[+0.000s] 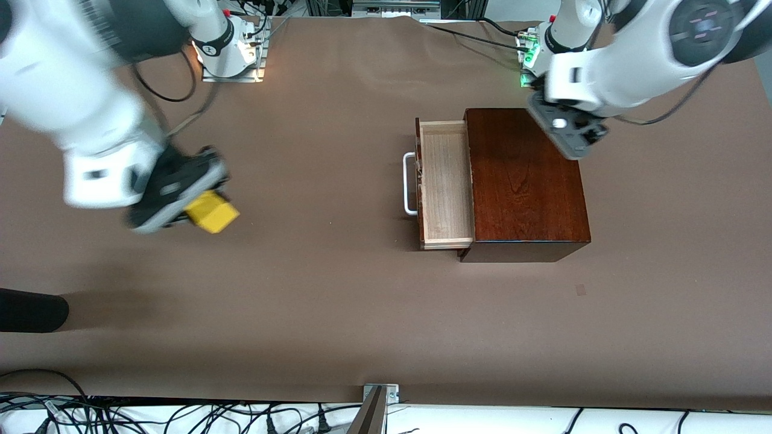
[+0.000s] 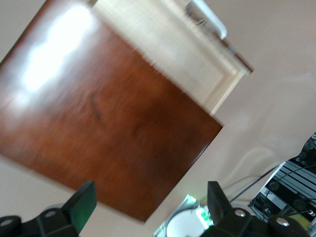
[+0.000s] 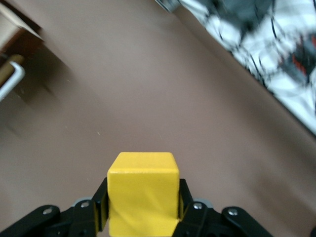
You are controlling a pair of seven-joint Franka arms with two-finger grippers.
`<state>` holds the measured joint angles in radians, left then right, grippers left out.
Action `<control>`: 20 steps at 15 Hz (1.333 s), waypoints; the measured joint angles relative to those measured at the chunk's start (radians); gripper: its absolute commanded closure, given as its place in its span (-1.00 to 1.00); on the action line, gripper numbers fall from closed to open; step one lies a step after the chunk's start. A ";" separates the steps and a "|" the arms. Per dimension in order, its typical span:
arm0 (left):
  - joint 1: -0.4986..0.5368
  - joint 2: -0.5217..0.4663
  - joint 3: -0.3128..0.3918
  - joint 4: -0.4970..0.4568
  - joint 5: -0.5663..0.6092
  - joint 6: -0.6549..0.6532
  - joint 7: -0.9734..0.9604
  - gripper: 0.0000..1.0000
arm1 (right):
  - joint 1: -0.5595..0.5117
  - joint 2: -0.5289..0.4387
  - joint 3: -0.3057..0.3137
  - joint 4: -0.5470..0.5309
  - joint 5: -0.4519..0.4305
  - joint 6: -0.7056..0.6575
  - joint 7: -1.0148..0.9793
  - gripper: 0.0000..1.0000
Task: Open drawer, take yellow block, close drawer
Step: 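Carry the cube away with the right gripper while the left gripper reaches the drawer, then push the drawer shut with the left gripper while the right gripper lowers the cube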
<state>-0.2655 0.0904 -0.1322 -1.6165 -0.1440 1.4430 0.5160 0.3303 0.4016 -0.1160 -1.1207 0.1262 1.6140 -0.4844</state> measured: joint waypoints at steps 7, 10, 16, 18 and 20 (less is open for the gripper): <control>-0.294 0.175 -0.005 0.000 -0.004 0.361 0.003 -1.00 | -0.084 -0.065 0.006 -0.370 -0.016 0.101 0.197 1.00; -0.339 0.270 -0.004 0.009 -0.004 0.470 0.085 -1.00 | -0.082 -0.073 0.013 -0.520 -0.032 0.216 0.296 1.00; -0.369 0.500 -0.001 0.164 0.101 0.541 0.280 -1.00 | -0.082 -0.076 0.016 -0.797 -0.035 0.523 0.379 1.00; -0.392 0.537 -0.001 0.178 0.152 0.560 0.281 -1.00 | -0.082 -0.078 0.019 -0.872 -0.052 0.625 0.405 1.00; -0.404 0.554 0.000 0.179 0.210 0.555 0.281 -1.00 | -0.081 -0.079 0.022 -0.940 -0.059 0.723 0.414 1.00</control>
<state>-0.6697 0.6442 -0.1327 -1.4379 0.0657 1.9982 0.7966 0.2489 0.3229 -0.0943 -2.0611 0.0671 2.3368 -0.0702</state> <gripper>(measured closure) 0.000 0.445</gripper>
